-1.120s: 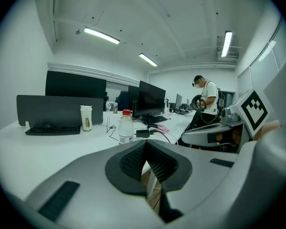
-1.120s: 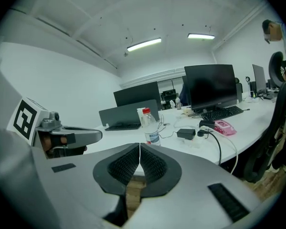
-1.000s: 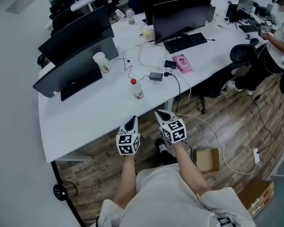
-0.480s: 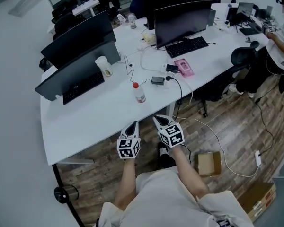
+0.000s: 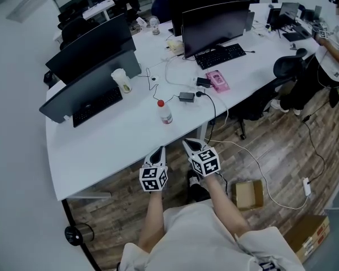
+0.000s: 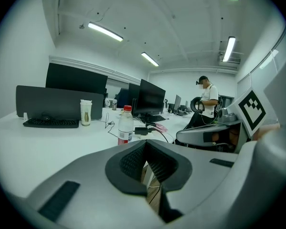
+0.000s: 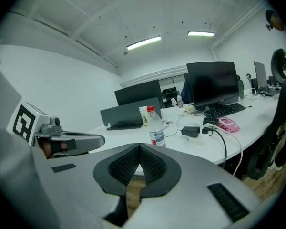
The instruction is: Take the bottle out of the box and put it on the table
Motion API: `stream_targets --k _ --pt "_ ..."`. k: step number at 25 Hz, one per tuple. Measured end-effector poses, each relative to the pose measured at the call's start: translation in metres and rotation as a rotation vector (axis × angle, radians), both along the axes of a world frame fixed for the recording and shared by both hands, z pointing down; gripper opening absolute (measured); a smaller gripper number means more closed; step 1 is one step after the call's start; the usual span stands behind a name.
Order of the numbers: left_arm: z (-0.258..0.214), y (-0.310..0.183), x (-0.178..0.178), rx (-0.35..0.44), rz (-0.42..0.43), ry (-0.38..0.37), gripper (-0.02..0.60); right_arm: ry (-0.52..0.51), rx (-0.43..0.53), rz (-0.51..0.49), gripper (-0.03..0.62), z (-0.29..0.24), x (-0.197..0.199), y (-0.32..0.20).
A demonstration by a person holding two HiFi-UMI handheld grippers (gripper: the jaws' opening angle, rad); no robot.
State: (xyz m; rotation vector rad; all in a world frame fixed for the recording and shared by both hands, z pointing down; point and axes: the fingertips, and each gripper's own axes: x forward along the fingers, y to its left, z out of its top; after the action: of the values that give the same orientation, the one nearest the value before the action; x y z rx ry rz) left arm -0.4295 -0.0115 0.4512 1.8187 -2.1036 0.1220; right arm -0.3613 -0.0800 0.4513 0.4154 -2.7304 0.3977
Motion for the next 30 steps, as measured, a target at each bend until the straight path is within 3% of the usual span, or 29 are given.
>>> stream_targets --k 30 --pt "-0.004 -0.011 -0.001 0.037 -0.024 -0.004 0.012 0.009 0.026 0.017 0.038 -0.003 0.005 -0.013"
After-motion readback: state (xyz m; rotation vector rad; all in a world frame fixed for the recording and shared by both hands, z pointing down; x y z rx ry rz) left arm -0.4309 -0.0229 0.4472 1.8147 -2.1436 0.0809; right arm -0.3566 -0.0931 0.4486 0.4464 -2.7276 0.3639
